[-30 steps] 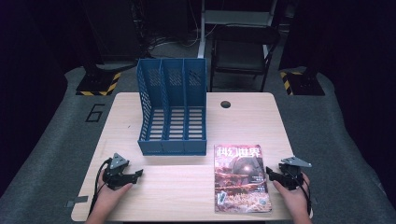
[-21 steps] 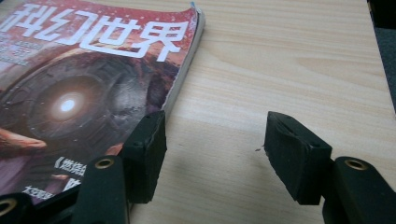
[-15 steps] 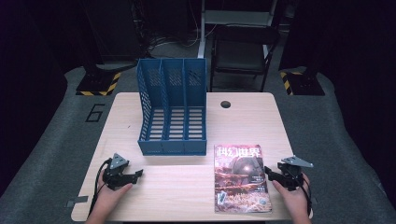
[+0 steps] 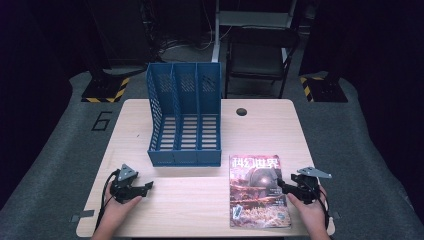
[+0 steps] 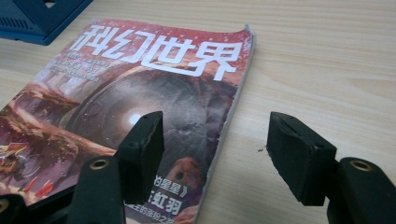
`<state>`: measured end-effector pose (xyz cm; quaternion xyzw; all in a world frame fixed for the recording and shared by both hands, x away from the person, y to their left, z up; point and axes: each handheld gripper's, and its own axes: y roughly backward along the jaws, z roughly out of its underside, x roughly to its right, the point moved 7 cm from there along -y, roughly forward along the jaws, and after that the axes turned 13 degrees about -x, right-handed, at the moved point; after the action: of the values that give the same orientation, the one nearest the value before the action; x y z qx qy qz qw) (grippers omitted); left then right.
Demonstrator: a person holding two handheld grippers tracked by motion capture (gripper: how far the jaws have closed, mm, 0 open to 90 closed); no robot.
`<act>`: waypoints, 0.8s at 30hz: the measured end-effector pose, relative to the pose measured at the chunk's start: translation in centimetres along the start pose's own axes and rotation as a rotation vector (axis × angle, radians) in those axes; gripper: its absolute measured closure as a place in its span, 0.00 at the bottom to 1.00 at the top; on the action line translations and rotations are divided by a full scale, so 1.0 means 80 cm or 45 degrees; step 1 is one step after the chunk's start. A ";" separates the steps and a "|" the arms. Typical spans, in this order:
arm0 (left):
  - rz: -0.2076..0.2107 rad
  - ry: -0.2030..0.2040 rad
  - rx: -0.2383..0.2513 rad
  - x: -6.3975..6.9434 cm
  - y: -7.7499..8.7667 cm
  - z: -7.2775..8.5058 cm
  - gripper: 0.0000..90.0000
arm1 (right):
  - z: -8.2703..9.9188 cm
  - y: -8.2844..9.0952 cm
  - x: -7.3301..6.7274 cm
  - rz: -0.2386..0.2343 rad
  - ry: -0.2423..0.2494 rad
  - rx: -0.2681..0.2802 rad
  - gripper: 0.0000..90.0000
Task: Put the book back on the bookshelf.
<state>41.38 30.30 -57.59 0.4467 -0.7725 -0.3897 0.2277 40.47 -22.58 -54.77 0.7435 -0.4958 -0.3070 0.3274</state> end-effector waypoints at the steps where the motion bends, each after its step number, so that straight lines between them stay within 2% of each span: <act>1: 0.000 0.000 -0.001 0.000 0.000 0.000 0.27 | -0.001 -0.001 -0.001 -0.005 0.009 0.006 0.40; 4: 0.001 0.000 0.000 0.000 0.000 0.000 0.27 | 0.000 -0.006 -0.010 -0.023 0.022 -0.018 0.39; 11: 0.001 0.000 0.000 0.000 0.000 0.000 0.27 | 0.000 -0.013 -0.018 -0.045 0.037 -0.030 0.39; 18: 0.000 -0.001 0.001 0.000 0.000 0.000 0.27 | 0.004 -0.020 -0.018 -0.049 0.046 -0.062 0.38; 24: 0.001 -0.001 0.000 0.000 0.000 0.000 0.27 | 0.006 -0.024 -0.019 -0.064 0.025 -0.083 0.38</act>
<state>41.37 30.29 -57.59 0.4463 -0.7728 -0.3897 0.2275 40.68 -20.68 -56.39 0.7478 -0.4633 -0.3236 0.3484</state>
